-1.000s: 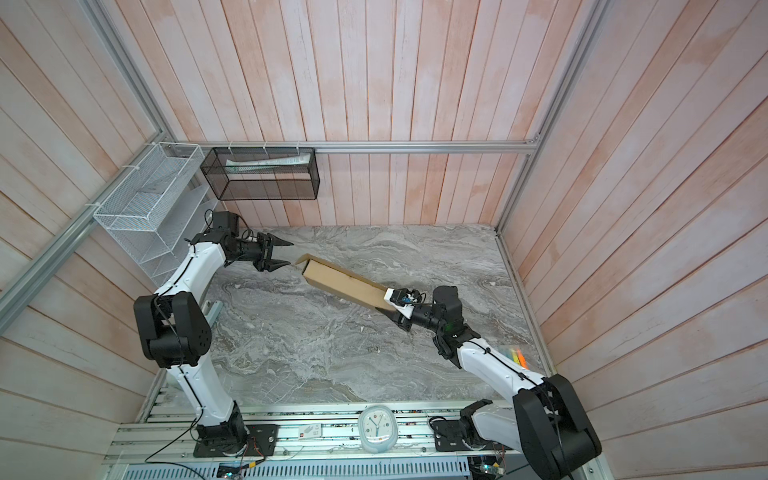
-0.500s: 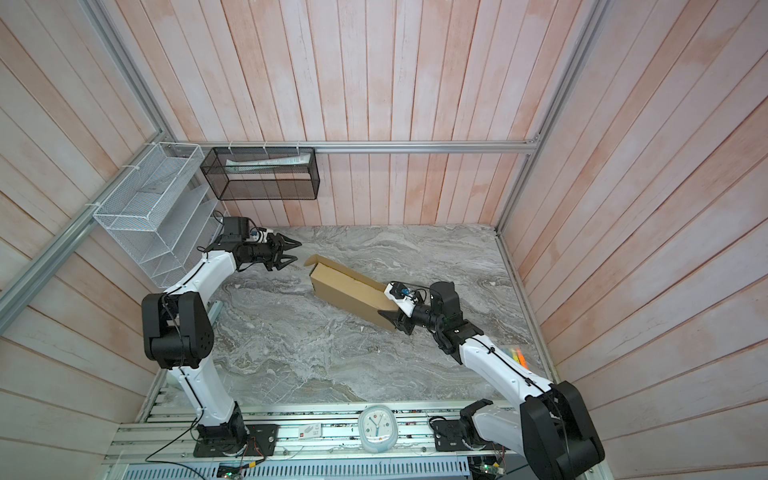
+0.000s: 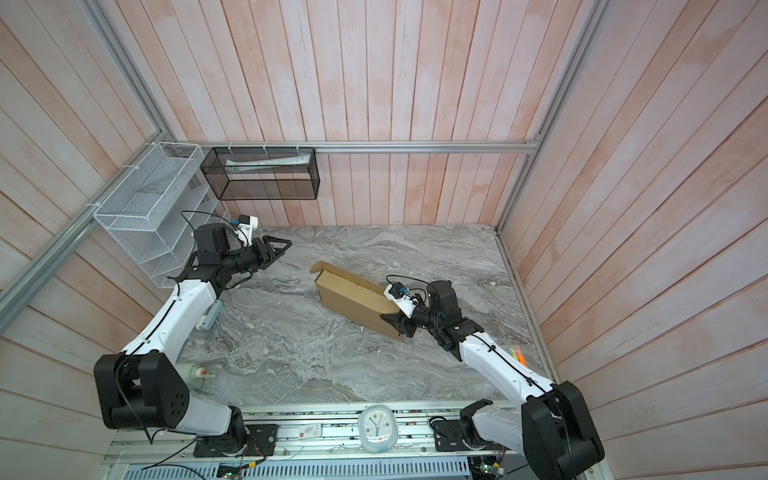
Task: Fold the paper box
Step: 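Open the left gripper and lift it away from the box, then lower the left gripper toward the box's open end while the right holds it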
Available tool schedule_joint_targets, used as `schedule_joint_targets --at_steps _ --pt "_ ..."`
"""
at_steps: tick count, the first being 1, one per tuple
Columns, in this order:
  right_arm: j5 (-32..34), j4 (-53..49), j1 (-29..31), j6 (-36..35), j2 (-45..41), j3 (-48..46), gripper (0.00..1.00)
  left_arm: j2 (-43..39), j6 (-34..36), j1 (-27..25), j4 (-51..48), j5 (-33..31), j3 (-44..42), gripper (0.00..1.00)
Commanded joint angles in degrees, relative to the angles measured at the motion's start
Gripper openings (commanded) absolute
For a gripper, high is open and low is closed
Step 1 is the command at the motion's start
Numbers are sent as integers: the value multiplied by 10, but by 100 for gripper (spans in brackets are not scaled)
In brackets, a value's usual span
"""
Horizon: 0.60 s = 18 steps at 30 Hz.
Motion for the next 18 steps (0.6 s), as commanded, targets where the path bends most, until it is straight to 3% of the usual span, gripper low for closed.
schedule_joint_targets --at_steps 1,10,18 --pt "-22 -14 3 -22 13 28 48 -28 82 -4 -1 7 -13 58" --pt "-53 -20 3 -44 53 49 47 -88 227 -20 -70 20 -50 58" --pt "-52 -22 3 -53 64 59 47 -85 311 -20 -121 14 -20 57"
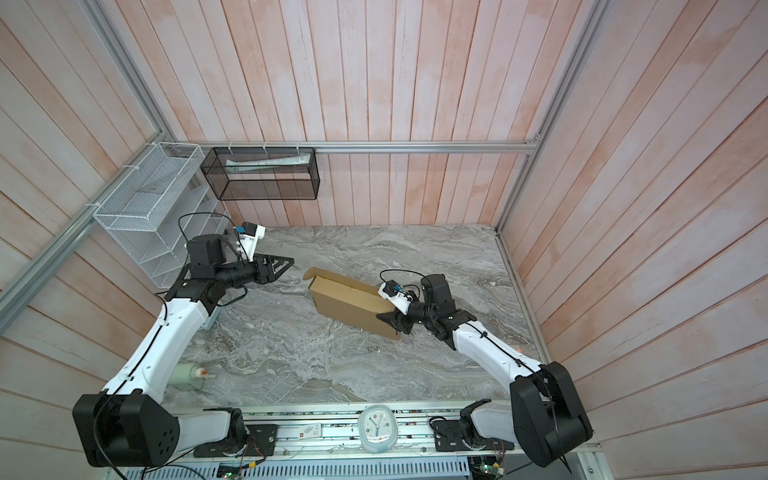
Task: Fold the paper box
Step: 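Lower the left gripper toward the box's open end while the right holds it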
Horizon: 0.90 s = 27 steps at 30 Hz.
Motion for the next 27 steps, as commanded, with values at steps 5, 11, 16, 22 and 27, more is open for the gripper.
schedule_joint_targets --at_steps 5,11,16,22,27 --pt "-13 -3 3 -11 6 16 47 9 69 -9 -23 18 12 53" --pt "-11 1 4 -8 8 15 46 50 80 -49 -16 -19 16 52" --pt "-10 0 3 -7 8 15 46 77 89 -74 -13 -87 25 46" --pt "-8 6 3 -3 5 11 46 80 87 -83 6 -138 14 40" --pt "-10 10 3 0 6 10 45 81 90 -85 13 -142 3 40"
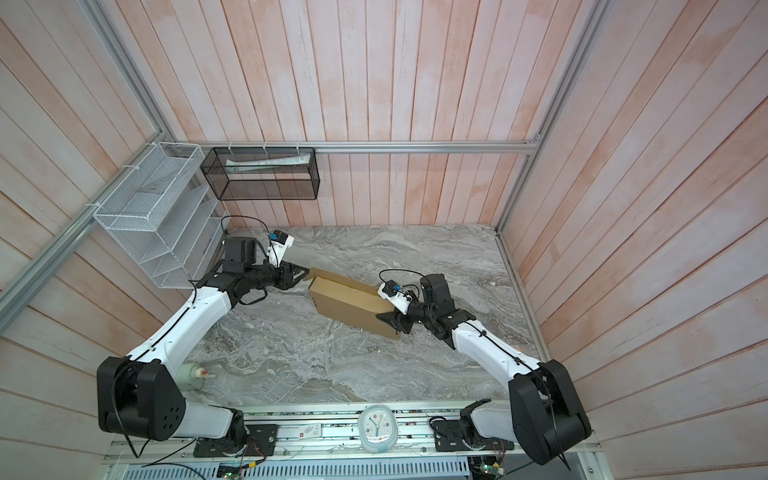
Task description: Fold the paper box
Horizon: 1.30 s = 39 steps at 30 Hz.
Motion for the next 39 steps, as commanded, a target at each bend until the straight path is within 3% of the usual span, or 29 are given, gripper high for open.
schedule_joint_targets --at_steps 1,39 --pt "-9 10 3 4 1 10 45 1 11 -3 17 -16 -2 40" --pt "-5 14 4 15 -11 0 43 16 0 -32 11 15 -19 26"
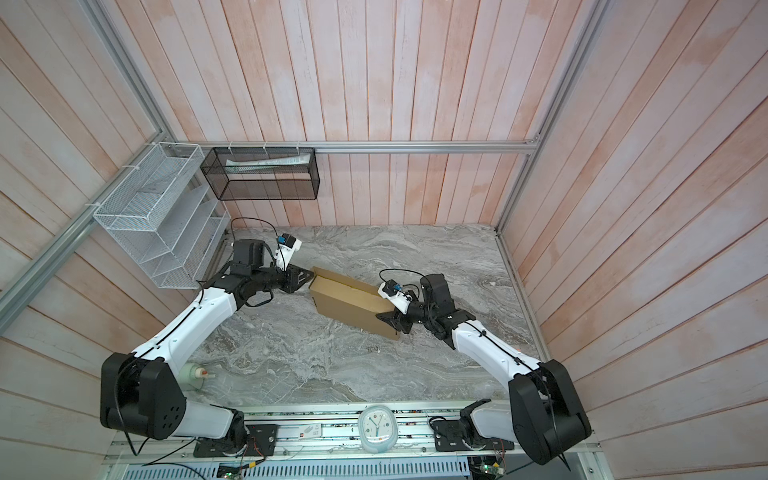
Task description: Fold the paper box
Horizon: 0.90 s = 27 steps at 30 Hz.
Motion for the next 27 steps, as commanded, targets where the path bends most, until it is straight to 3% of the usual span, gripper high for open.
schedule_joint_targets --at_steps 1,17,27 --pt "-6 13 4 5 -11 0 43 9 -1 -6 4 14 -7 24" --pt "-3 15 5 9 -9 -3 43 6 -25 -16 4 21 -3 19" --pt "-2 15 6 9 -10 -3 43 3 -19 -23 17 -13 -21 14"
